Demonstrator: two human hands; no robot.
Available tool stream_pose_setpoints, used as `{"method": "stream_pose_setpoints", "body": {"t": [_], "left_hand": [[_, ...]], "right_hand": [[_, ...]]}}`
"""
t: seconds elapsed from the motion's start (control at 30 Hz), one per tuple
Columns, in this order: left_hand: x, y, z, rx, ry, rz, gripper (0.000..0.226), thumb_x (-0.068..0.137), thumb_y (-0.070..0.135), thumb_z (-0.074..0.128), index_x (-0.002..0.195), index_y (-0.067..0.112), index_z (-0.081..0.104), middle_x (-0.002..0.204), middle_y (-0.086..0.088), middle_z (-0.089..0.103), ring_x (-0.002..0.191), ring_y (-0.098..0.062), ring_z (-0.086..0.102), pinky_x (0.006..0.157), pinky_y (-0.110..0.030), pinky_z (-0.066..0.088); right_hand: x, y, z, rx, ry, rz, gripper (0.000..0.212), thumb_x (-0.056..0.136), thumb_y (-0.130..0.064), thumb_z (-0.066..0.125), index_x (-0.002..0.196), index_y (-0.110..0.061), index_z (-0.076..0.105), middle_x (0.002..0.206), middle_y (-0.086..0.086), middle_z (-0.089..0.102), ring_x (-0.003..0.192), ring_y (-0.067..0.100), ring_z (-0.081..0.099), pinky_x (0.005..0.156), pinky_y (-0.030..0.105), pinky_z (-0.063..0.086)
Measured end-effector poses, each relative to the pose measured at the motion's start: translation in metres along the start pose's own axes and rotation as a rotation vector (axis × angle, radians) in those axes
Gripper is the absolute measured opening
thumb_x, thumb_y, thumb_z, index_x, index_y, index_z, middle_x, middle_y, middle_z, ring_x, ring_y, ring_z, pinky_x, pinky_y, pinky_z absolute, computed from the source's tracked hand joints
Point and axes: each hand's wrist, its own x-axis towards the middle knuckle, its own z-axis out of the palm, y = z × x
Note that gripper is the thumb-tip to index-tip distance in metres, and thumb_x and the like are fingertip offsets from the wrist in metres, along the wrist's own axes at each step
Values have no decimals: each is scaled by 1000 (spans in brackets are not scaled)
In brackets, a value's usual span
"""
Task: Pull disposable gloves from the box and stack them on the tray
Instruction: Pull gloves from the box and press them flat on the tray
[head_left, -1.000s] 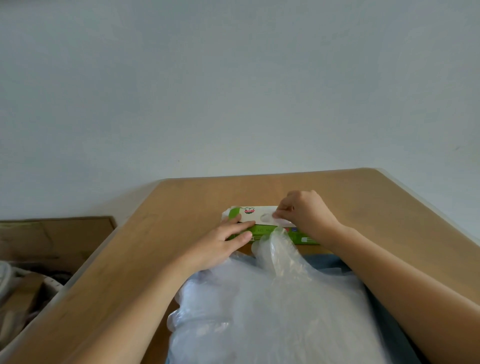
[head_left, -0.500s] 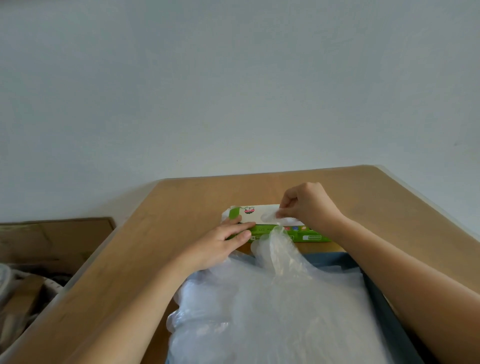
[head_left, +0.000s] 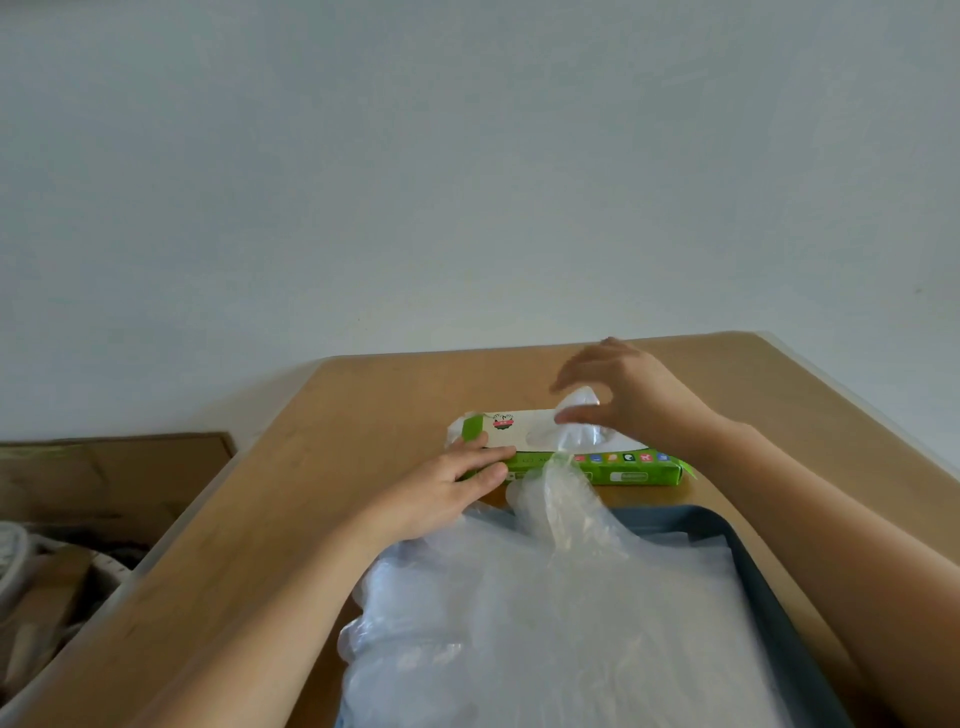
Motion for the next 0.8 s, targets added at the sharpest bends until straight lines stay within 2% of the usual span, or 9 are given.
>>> {"method": "stream_pose_setpoints", "body": {"t": [0.07, 0.13, 0.33, 0.4, 0.47, 0.53, 0.63, 0.7, 0.8], "left_hand": [[0, 0, 0, 3, -4, -1, 41, 96, 47, 38, 137, 47, 40, 159, 10, 15, 146, -3, 4, 121, -34, 5], [-1, 1, 0, 16, -1, -5, 42, 97, 46, 38, 139, 45, 39, 159, 10, 14, 146, -4, 4, 121, -35, 5], [-1, 0, -1, 14, -9, -11, 44, 95, 50, 38, 139, 46, 38, 159, 11, 14, 146, -4, 4, 121, -36, 6], [-1, 0, -1, 16, -14, -14, 44, 96, 49, 37, 140, 46, 38, 159, 12, 14, 146, -4, 5, 121, -36, 6], [-1, -1, -2, 5, -22, -19, 44, 96, 50, 37, 140, 47, 38, 159, 13, 14, 146, -4, 5, 121, -36, 6], [-1, -1, -2, 7, -23, -19, 44, 96, 50, 37, 140, 47, 37, 159, 12, 13, 146, -5, 5, 121, -36, 6], [1, -1, 0, 41, -13, -8, 44, 97, 47, 38, 141, 45, 37, 159, 10, 13, 147, -5, 5, 121, -33, 6], [2, -1, 1, 54, -6, -3, 43, 98, 46, 39, 141, 44, 37, 160, 8, 13, 146, -5, 4, 121, -32, 5], [2, -1, 3, 55, -6, 0, 42, 99, 44, 39, 141, 44, 37, 160, 7, 13, 147, -5, 3, 120, -30, 4]], "right_hand": [[0, 0, 11, -131, -136, -54, 28, 77, -38, 75, 101, -25, 72, 109, -10, 59, 105, 10, 46, 89, 26, 42], [-1, 1, 19, -207, -163, -30, 16, 82, -31, 72, 94, -21, 75, 105, -8, 59, 104, 13, 47, 81, 25, 42], [1, 4, 11, 53, 75, 149, 15, 91, -16, 62, 94, -7, 75, 93, 2, 68, 87, 17, 58, 75, 22, 39], [2, 4, 7, 151, 125, 257, 17, 94, -17, 59, 90, -8, 73, 79, -1, 65, 71, 13, 54, 63, 17, 36], [4, 9, 5, 359, 208, 430, 22, 95, -19, 55, 82, -9, 69, 66, 1, 58, 59, 13, 47, 57, 18, 35], [8, 17, 5, 836, 343, 644, 27, 98, -18, 52, 76, -7, 65, 70, 7, 59, 63, 18, 53, 63, 25, 45], [8, 26, 5, 1544, 455, 948, 26, 100, -15, 46, 81, -5, 59, 67, 5, 61, 59, 14, 61, 52, 21, 54], [6, 29, 5, 1617, 428, 988, 26, 101, -19, 45, 85, -4, 60, 66, 3, 64, 52, 11, 64, 50, 23, 54], [5, 27, -2, 1335, 406, 875, 37, 97, -37, 51, 90, -4, 64, 84, 8, 67, 66, 17, 67, 66, 29, 54]]}}
